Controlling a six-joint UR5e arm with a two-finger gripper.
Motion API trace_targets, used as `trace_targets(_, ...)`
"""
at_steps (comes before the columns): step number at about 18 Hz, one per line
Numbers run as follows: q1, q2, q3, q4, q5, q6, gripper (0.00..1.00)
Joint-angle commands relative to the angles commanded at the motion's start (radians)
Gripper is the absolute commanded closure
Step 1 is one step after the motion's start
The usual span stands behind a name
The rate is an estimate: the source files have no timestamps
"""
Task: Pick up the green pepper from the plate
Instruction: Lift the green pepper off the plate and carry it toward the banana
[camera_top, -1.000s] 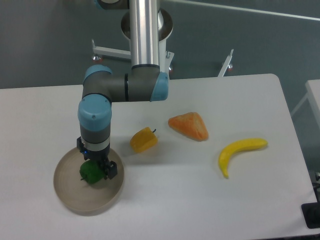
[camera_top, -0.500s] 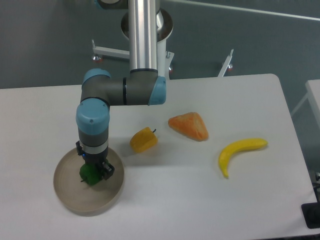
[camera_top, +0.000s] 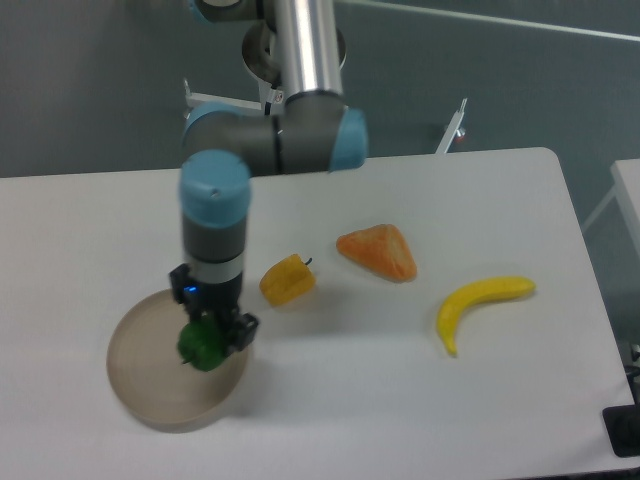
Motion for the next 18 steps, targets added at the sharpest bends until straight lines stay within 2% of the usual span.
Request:
trace_targets(2, 0.052, 0.019, 0.0, -0.003, -0.003, 0.049, 0.94)
trace_targets(7, 0.178, 0.045, 0.005, -0.095, 0.007, 0.231, 0.97)
trace_targets(11, 0.241, 0.045, 0.012, -0.16, 0.069, 0.38, 0.98)
trace_targets(14, 0.252, 0.034, 0.032, -0.212, 0.153, 0.474, 0.97)
trace_targets(16, 0.252, 0.019, 0.037, -0.218, 0.228, 0.529, 0.97)
trace_targets(18, 0.255, 0.002, 0.035, -0.218, 0.239, 0.577, 0.97)
